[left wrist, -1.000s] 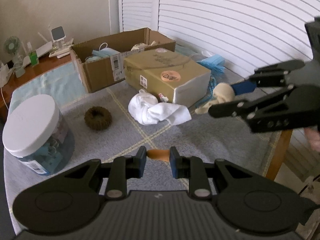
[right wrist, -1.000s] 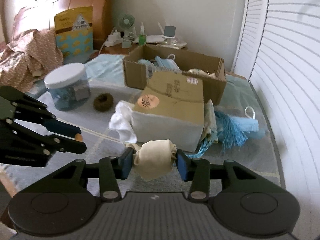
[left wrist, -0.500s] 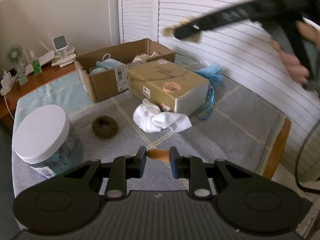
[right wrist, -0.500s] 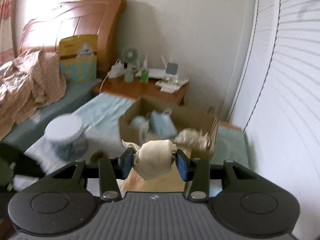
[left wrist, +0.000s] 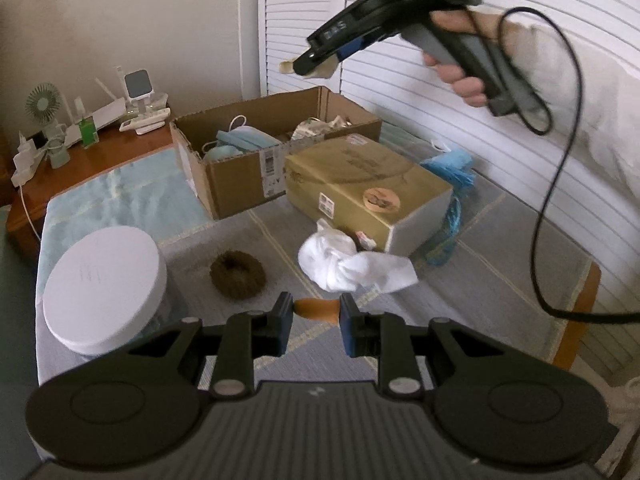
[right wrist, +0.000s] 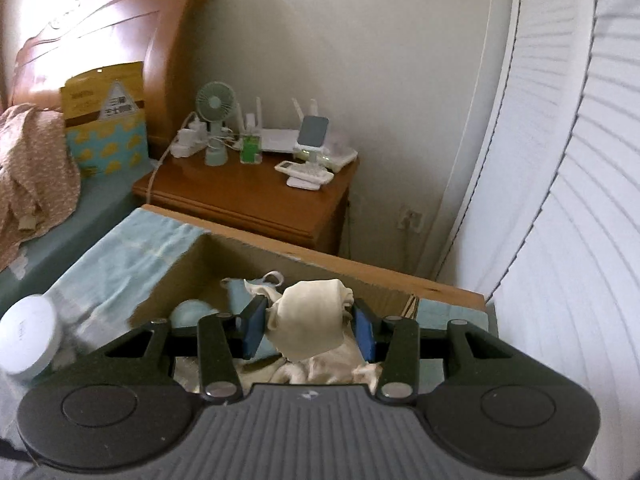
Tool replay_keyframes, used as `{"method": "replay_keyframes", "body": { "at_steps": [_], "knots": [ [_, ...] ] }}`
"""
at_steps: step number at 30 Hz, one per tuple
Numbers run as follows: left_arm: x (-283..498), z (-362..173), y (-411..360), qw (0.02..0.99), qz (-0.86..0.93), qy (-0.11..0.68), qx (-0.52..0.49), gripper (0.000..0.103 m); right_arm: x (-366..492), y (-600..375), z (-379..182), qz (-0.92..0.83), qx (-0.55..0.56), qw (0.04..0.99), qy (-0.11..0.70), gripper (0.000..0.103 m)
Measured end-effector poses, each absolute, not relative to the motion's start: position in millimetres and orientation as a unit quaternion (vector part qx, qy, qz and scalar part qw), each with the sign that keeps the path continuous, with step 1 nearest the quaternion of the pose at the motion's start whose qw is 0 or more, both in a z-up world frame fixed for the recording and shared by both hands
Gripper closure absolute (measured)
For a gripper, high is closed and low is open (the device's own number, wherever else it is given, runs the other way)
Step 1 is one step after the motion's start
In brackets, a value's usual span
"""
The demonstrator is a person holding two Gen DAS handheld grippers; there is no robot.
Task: Organize soft objects
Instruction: 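Carry the cream cloth bundle with the right gripper and release it into the cardboard box, then carry the orange earplug with the left gripper and release it into the box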
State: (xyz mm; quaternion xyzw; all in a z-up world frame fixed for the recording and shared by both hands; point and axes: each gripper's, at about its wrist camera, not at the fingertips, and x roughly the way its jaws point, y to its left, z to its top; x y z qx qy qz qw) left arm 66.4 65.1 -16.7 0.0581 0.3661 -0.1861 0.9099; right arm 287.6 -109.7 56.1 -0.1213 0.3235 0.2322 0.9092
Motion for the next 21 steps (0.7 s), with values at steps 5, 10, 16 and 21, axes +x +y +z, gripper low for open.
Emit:
{"method": "replay_keyframes", "body": {
  "at_steps": [5,10,16,21],
  "knots": [
    [79,-17,63,0.908,-0.184,0.371,0.06,0.08,315,-110,44,0.233,-0.102,0.906,0.338,0.03],
    [86,-14,61,0.909,-0.184,0.367,0.069,0.08,304,-128,40,0.228,-0.07,0.912,0.334,0.0],
    [98,-2,58,0.912,-0.186,0.357,0.079,0.08,264,-142,43,0.209,-0.057,0.916,0.338,0.0],
    [112,12,54,0.916,-0.186,0.343,0.09,0.08,222,-152,41,0.189,-0.06,0.925,0.325,0.0]
  ]
}}
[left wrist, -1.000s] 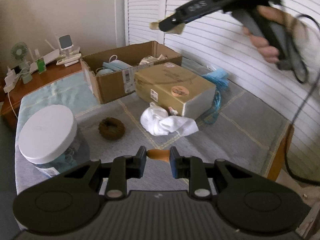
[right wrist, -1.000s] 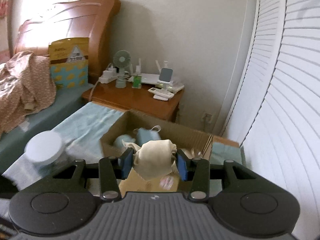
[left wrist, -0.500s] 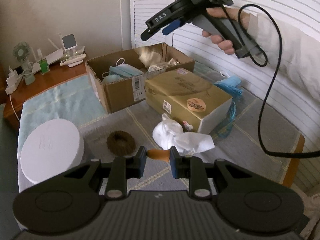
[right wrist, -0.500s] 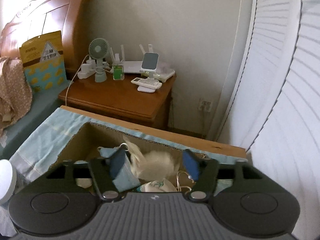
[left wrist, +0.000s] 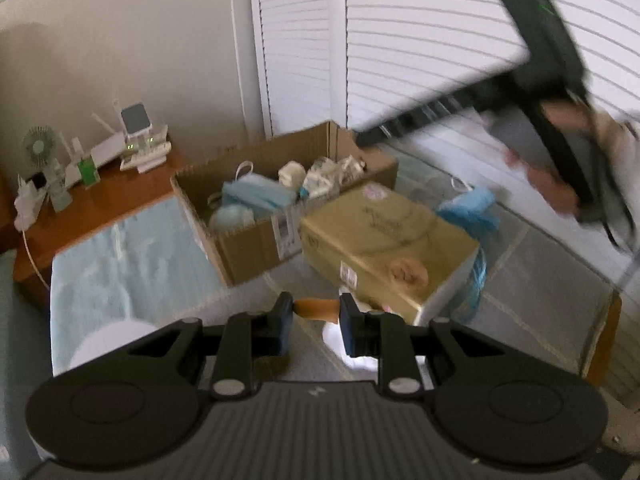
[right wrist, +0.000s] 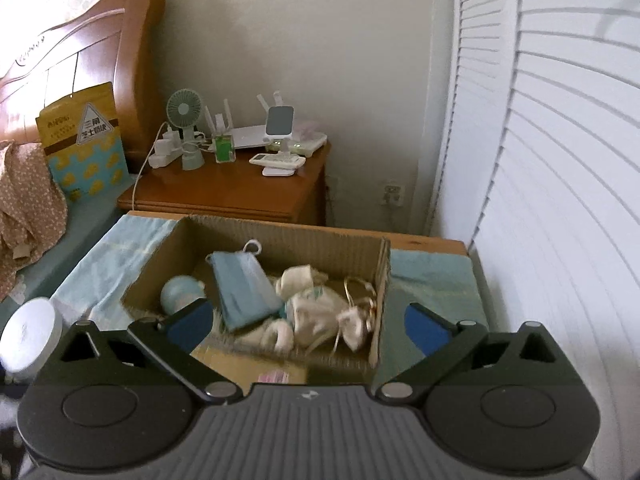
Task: Organize soft objects
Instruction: 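Carry the orange earplug with the left gripper and release it into the box, then grasp the white cloth with the left gripper while the right gripper moves toward the blue masks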
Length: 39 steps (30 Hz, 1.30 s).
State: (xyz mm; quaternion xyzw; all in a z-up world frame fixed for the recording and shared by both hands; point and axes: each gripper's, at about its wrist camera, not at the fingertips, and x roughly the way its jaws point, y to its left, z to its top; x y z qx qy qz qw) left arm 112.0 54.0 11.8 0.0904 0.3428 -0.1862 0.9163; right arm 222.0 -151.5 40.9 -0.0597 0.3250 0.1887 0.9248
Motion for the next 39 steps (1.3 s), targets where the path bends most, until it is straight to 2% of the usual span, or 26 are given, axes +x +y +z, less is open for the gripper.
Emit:
{"method": "replay_keyframes", "body": {
  "at_steps": [8,18,20,21,22,24,30,39],
  "knots": [
    [151,30,50,0.921,-0.181,0.328,0.103,0.08,163,-173,25,0.173,-0.056,0.925,0.333,0.0],
    [252,31,56,0.924,-0.121,0.355,0.074,0.08,139,-168,18,0.176,-0.102,0.923,0.327,0.0],
    [267,29,58,0.924,-0.111,0.359,0.067,0.076,137,-167,17,0.184,-0.108,0.92,0.329,0.0],
    [272,27,60,0.926,-0.103,0.359,0.057,0.063,135,-168,16,0.188,-0.108,0.919,0.329,0.0],
    [276,26,62,0.926,-0.095,0.363,0.05,0.038,133,-168,15,0.191,-0.108,0.918,0.331,0.0],
    [278,25,67,0.931,-0.077,0.355,0.039,0.02,130,-168,14,0.195,-0.106,0.916,0.335,0.0],
    [257,35,67,0.935,-0.082,0.343,0.045,0.015,121,-174,13,0.186,-0.101,0.917,0.337,0.0],
    [204,51,60,0.94,-0.106,0.321,0.047,0.015,101,-182,15,0.178,-0.096,0.92,0.337,0.0]
  ]
}}
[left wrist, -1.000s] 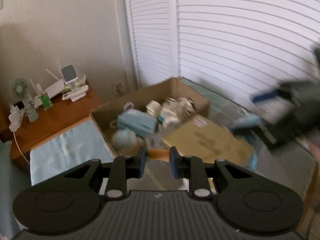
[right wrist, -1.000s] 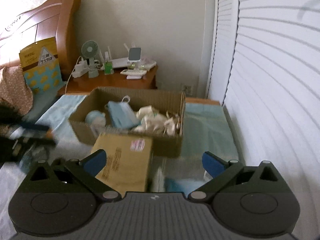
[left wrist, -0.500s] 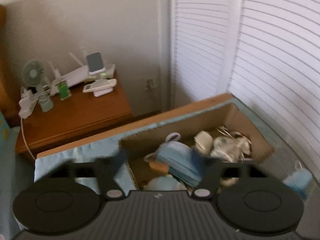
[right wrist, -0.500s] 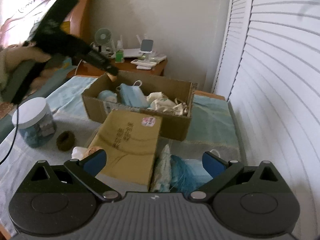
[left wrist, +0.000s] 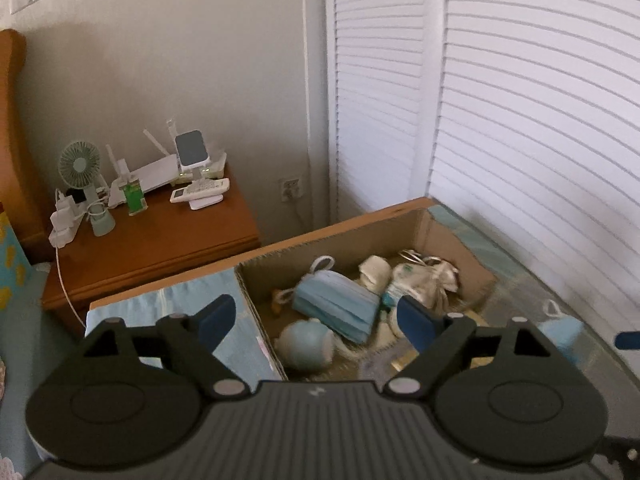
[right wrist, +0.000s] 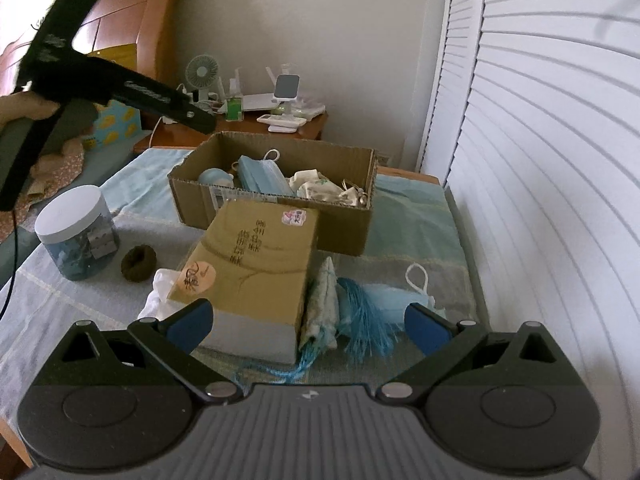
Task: Organize soft objects
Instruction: 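Grasp the white cloth with the left gripper while the right gripper moves toward the blue masks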
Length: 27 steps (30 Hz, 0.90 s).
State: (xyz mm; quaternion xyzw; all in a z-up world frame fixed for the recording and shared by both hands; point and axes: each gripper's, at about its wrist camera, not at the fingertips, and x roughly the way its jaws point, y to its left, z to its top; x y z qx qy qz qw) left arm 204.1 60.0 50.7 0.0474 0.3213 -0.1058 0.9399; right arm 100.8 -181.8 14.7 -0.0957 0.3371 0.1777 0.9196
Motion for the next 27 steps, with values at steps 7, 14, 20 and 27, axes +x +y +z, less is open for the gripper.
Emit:
{"method": "replay_keyframes", "body": {
  "at_steps": [7,14,20,27],
  "knots": [
    [152,51,51,0.939,-0.127,0.317,0.045,0.009,84,-186,14,0.166,-0.092,0.922,0.339,0.0],
    [103,35,37,0.934,-0.153,0.32,0.048,0.007,72,-187,11,0.154,-0.092,0.923,0.34,0.0],
    [83,9,29,0.917,-0.181,0.354,0.036,0.007,68,-191,4,0.147,-0.086,0.922,0.349,0.0],
    [75,-13,29,0.913,-0.194,0.357,0.03,0.006,68,-194,-1,0.141,-0.092,0.92,0.353,0.0]
  ]
}}
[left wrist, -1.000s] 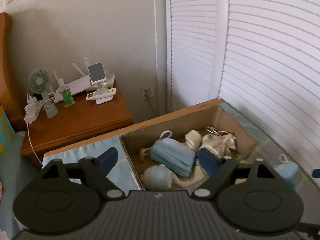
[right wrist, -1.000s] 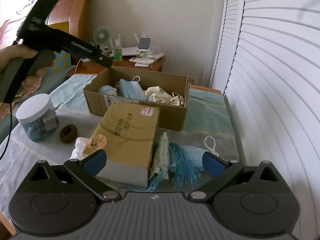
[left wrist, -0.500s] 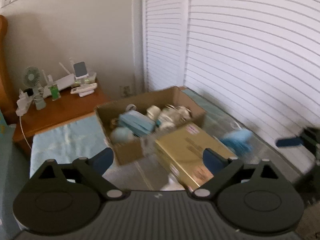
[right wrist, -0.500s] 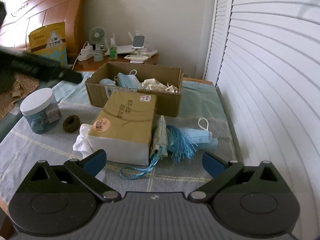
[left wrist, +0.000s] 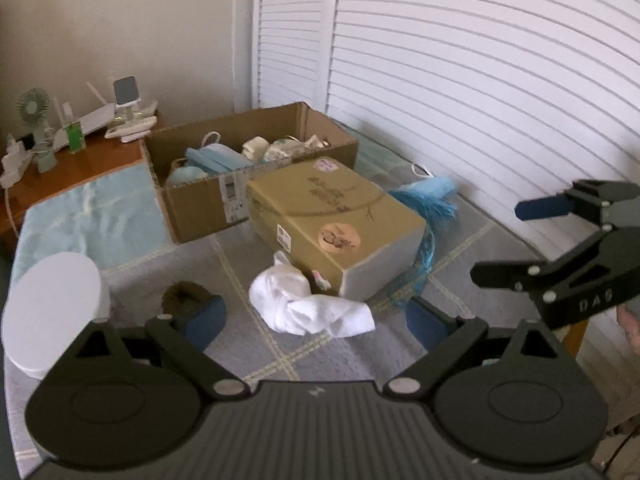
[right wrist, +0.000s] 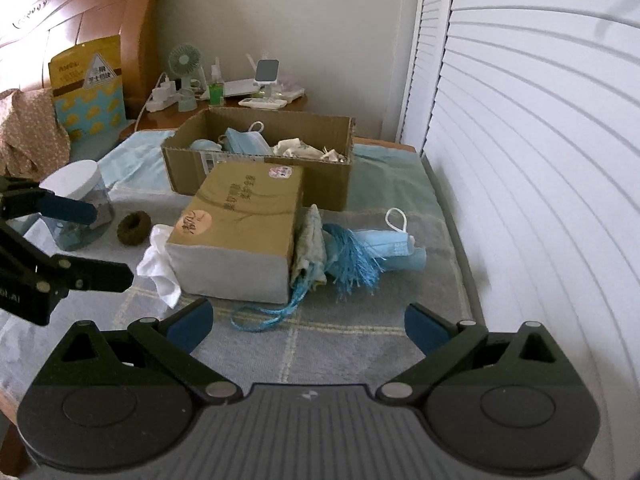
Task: Organize soft objects
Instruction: 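Grasp the white cloth with the left gripper while the right gripper moves toward the blue masks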
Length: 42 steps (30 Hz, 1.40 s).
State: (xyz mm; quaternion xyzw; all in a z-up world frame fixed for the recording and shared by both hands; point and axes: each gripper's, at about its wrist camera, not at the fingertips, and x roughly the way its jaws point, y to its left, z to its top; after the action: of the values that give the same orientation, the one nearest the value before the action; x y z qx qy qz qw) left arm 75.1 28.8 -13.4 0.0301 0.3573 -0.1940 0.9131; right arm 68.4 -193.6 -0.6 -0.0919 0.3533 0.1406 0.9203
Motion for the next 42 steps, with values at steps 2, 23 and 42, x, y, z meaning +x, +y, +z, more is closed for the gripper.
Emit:
{"method": "replay_keyframes", "body": {
  "at_steps": [2,23,42],
  "knots": [
    [78,-19,30,0.909,-0.194,0.367,0.026,0.006,70,-195,-2,0.141,-0.09,0.919,0.356,0.0],
    [113,-47,15,0.878,-0.231,0.379,0.179,0.027,98,-202,-32,0.137,-0.076,0.906,0.393,0.0],
    [109,-45,15,0.867,-0.284,0.369,0.179,0.052,101,-205,-29,0.128,-0.081,0.909,0.388,0.0]
  ]
}}
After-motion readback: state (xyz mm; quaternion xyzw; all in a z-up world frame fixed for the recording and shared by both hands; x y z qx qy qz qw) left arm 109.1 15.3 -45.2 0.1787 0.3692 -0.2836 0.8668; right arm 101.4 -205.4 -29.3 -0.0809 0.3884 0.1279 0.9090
